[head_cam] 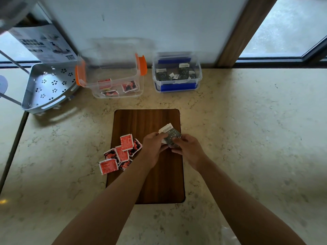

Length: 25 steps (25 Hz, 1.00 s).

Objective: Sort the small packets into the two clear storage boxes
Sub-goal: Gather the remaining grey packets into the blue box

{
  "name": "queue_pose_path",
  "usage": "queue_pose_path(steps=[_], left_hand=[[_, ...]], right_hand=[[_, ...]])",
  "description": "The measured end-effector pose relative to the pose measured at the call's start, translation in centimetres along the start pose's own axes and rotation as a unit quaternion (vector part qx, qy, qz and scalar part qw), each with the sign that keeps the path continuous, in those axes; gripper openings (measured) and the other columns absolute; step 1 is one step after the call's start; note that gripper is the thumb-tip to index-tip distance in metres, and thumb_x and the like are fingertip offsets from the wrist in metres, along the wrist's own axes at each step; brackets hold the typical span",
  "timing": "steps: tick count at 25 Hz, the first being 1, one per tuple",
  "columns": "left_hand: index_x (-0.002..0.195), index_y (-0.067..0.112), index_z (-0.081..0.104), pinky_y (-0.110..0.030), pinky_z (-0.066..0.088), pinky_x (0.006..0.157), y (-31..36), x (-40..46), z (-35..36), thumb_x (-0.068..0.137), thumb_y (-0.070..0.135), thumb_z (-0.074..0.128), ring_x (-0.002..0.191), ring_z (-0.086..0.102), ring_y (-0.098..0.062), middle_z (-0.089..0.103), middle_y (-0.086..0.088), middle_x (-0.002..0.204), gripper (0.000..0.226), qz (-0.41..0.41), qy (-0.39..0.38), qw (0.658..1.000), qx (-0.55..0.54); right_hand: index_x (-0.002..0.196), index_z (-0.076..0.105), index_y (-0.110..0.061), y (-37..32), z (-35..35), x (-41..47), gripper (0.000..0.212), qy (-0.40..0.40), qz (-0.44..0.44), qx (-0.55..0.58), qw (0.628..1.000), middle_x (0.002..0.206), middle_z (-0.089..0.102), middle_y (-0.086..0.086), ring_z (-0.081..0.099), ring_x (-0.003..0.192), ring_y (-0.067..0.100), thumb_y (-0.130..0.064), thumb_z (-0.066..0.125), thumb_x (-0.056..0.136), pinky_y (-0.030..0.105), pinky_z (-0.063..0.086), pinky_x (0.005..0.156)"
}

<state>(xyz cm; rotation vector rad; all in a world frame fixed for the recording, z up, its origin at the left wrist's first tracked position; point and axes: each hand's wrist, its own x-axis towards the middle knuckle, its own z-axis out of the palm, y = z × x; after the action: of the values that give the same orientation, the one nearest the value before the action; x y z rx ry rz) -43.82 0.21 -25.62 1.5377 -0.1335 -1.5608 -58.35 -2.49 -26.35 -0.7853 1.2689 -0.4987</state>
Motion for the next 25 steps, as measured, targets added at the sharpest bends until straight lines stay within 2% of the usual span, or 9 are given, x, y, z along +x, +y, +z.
queue_pose_path(steps=[3,6,8,11,14,18,21,23,25], left_hand=[[0.113,-0.003,0.064,-0.035,0.06,0.087,2.9,1.5,1.3,0.093,0.003,0.061,0.102,0.068,-0.022,0.068,-0.013,0.108,0.022,0.043,-0.021,0.997,0.057],[0.117,0.001,0.065,-0.043,0.057,0.095,8.1,4.1,3.4,0.091,0.01,0.066,0.107,0.069,-0.027,0.069,-0.017,0.117,0.028,0.057,-0.012,0.996,0.071],[0.12,0.002,0.064,-0.042,0.059,0.092,11.6,5.9,5.1,0.091,0.012,0.067,0.104,0.07,-0.027,0.07,-0.016,0.116,0.031,0.104,-0.01,0.987,0.12],[0.113,0.005,0.068,-0.04,0.06,0.088,16.3,8.6,7.2,0.09,0.009,0.068,0.096,0.072,-0.027,0.073,-0.014,0.111,0.024,0.176,0.002,0.969,0.172],[0.109,-0.003,0.068,-0.045,0.059,0.09,20.7,12.2,9.1,0.09,0.006,0.066,0.088,0.07,-0.028,0.071,-0.015,0.102,0.021,0.169,0.015,0.961,0.217],[0.114,-0.007,0.065,-0.049,0.061,0.084,23.2,16.3,11.6,0.091,0.017,0.061,0.089,0.073,-0.034,0.067,-0.015,0.09,0.033,0.161,0.047,0.921,0.352],[0.1,0.001,0.061,-0.045,0.062,0.082,23.0,18.4,12.7,0.095,0.02,0.059,0.086,0.073,-0.033,0.064,-0.011,0.076,0.02,0.141,0.081,0.901,0.403],[0.097,0.002,0.058,-0.04,0.06,0.082,22.8,19.6,12.9,0.098,0.018,0.052,0.082,0.067,-0.029,0.057,-0.008,0.073,0.018,0.149,0.098,0.867,0.465],[0.098,0.003,0.057,-0.031,0.051,0.076,22.2,20.0,12.7,0.098,0.015,0.049,0.081,0.059,-0.024,0.051,-0.003,0.069,0.015,0.171,0.11,0.829,0.521]], right_hand=[[0.123,0.06,-0.002,-2.8,-0.1,1.8,0.033,0.005,-0.027,0.009,1.0,0.111,0.072,0.014,0.075,0.096,0.022,-0.012,0.067,0.092,0.038,0.061,0.086],[0.12,0.063,-0.007,-7.9,-0.3,4.4,0.028,0.019,-0.061,-0.021,0.998,0.106,0.073,0.01,0.074,0.094,0.021,-0.016,0.065,0.093,0.034,0.061,0.082],[0.113,0.066,-0.009,-11.6,-0.6,6.5,0.023,0.026,-0.102,-0.043,0.993,0.104,0.073,0.012,0.071,0.089,0.021,-0.02,0.065,0.094,0.032,0.06,0.077],[0.109,0.069,-0.007,-16.5,-0.8,9.9,0.02,0.032,-0.154,-0.069,0.985,0.102,0.072,0.014,0.066,0.081,0.019,-0.019,0.066,0.093,0.027,0.057,0.069],[0.104,0.071,-0.004,-20.0,-1.1,14.4,0.016,0.067,-0.175,-0.13,0.974,0.095,0.073,0.017,0.066,0.077,0.022,-0.013,0.067,0.092,0.032,0.058,0.072],[0.096,0.073,-0.003,-22.5,-1.6,21.2,0.02,0.146,-0.153,-0.261,0.942,0.09,0.076,0.017,0.073,0.078,0.03,-0.018,0.072,0.082,0.045,0.062,0.076],[0.105,0.065,-0.01,-22.4,-1.5,24.8,0.032,0.184,-0.139,-0.346,0.91,0.088,0.072,0.008,0.069,0.076,0.023,-0.028,0.076,0.081,0.032,0.056,0.061],[0.111,0.06,-0.015,-21.8,-1.2,26.2,0.046,0.214,-0.143,-0.338,0.905,0.089,0.071,0.003,0.067,0.073,0.017,-0.032,0.081,0.073,0.027,0.052,0.058],[0.112,0.057,-0.016,-21.4,-0.9,26.9,0.05,0.237,-0.144,-0.324,0.905,0.086,0.069,0.002,0.066,0.069,0.016,-0.032,0.081,0.071,0.026,0.051,0.054]])
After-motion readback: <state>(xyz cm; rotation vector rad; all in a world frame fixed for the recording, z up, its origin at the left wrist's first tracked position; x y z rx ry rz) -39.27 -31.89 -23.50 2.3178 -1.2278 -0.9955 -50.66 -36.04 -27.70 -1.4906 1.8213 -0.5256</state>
